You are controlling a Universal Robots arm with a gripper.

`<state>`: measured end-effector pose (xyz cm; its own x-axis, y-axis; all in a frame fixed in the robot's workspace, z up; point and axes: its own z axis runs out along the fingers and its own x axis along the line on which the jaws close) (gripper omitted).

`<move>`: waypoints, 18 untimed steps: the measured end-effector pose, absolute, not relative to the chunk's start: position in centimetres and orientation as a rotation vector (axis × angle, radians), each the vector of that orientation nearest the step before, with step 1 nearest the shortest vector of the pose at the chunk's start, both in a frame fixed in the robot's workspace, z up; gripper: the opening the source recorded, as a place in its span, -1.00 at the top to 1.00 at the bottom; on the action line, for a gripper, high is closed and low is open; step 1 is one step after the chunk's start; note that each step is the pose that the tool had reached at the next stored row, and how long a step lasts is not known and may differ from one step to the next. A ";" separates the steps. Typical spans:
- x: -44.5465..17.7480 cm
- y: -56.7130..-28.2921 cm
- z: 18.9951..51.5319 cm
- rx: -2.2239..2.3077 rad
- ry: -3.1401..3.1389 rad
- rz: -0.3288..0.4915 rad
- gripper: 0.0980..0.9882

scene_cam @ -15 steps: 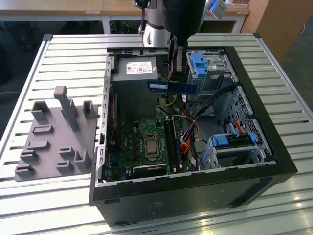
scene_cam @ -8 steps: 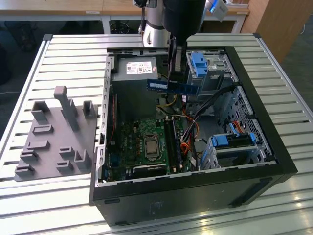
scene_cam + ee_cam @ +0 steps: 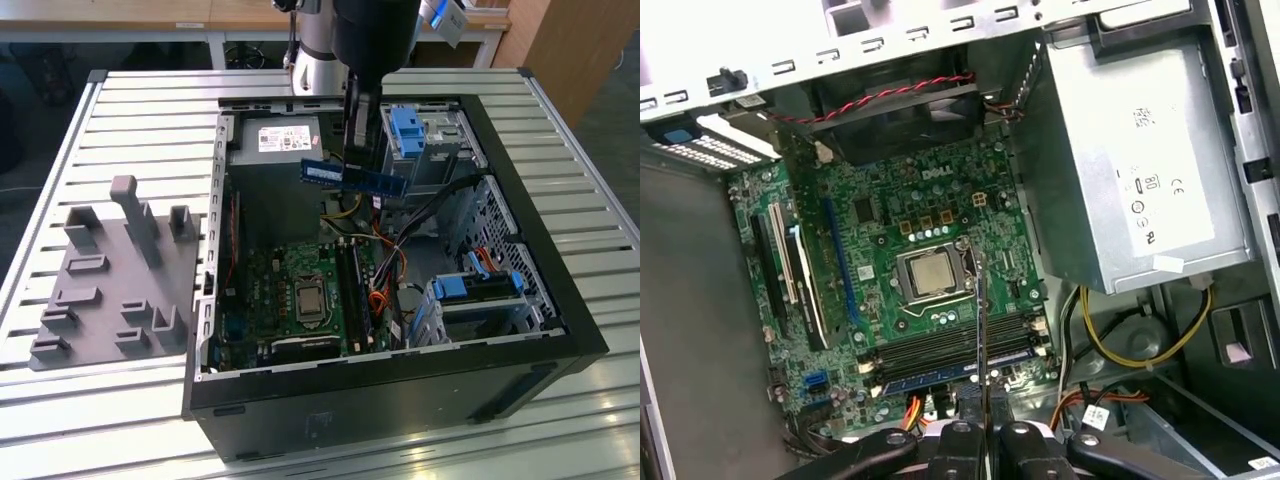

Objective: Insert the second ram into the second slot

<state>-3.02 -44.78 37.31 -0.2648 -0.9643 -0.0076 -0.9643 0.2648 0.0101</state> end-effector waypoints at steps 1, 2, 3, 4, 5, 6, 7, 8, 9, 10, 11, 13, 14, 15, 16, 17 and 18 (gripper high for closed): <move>-3.0 -44.8 37.3 1.894 -2.506 -0.020 0.91; -3.0 -44.8 37.3 1.884 -2.514 -0.020 0.91; -3.0 -44.8 37.3 1.874 -2.521 -0.020 0.91; -3.0 -44.8 37.3 1.864 -2.529 -0.019 0.91; -3.0 -44.8 37.3 1.853 -2.537 -0.019 0.91; -3.0 -44.8 37.3 1.843 -2.544 -0.019 0.91; -3.0 -44.8 37.3 1.831 -2.553 -0.019 0.91; -3.0 -44.8 37.3 1.821 -2.560 -0.019 0.91; -3.0 -44.8 37.3 1.810 -2.568 -0.019 0.91; -3.0 -44.8 37.3 1.799 -2.575 -0.019 0.91; -3.0 -44.8 37.3 1.789 -2.582 -0.019 0.91; -3.0 -44.8 37.3 1.768 -2.597 -0.019 0.91; -3.0 -44.8 37.3 1.756 -2.605 -0.019 0.91; -3.0 -44.8 37.3 1.746 -2.612 -0.019 0.91; -3.0 -44.8 37.3 1.735 -2.619 -0.019 0.91; -3.0 -44.8 37.3 1.724 -2.626 -0.019 0.91; -3.0 -44.8 37.3 1.714 -2.633 -0.019 0.91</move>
<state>-3.02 -44.78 37.30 -0.4044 -0.9145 -0.0067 -0.9145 0.4044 0.0098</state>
